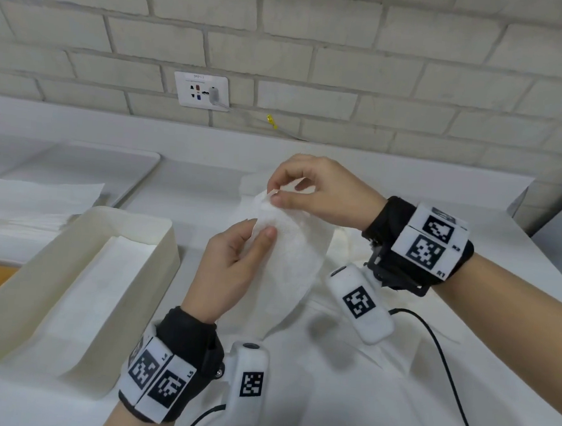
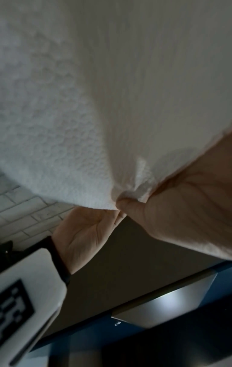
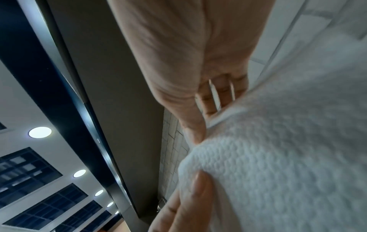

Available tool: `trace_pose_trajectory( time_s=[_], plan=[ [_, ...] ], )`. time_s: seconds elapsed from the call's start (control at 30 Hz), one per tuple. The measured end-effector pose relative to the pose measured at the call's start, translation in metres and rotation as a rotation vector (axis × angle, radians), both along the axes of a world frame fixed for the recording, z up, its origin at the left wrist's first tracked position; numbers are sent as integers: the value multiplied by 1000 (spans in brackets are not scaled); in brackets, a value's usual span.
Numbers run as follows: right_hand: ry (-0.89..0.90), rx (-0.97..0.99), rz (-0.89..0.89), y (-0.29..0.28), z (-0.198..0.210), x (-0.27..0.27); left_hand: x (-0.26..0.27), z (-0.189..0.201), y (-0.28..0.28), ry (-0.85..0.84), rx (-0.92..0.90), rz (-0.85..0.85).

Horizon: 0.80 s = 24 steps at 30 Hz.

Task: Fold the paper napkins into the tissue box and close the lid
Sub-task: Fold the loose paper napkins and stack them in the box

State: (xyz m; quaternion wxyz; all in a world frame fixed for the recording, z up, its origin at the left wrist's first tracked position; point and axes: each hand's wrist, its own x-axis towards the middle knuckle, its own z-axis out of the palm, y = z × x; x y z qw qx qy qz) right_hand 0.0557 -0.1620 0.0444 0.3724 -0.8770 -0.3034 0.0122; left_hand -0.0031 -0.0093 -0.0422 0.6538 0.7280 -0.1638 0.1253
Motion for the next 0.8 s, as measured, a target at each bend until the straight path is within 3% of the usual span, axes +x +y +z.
trace_pose_trajectory(
  time_s=[0.23, 0.43, 0.63, 0.8],
  plan=[
    [232, 58, 38, -6, -2, 5, 4, -5, -1, -41, 53, -21],
    [117, 93, 17, -3, -1, 5, 3, -4, -2, 0, 9, -64],
    [36, 99, -23, 0, 1, 0, -1, -4, -10, -21, -2, 18],
    [113, 62, -40, -6, 4, -2, 0, -6, -14, -17, -117, 84]
  ],
)
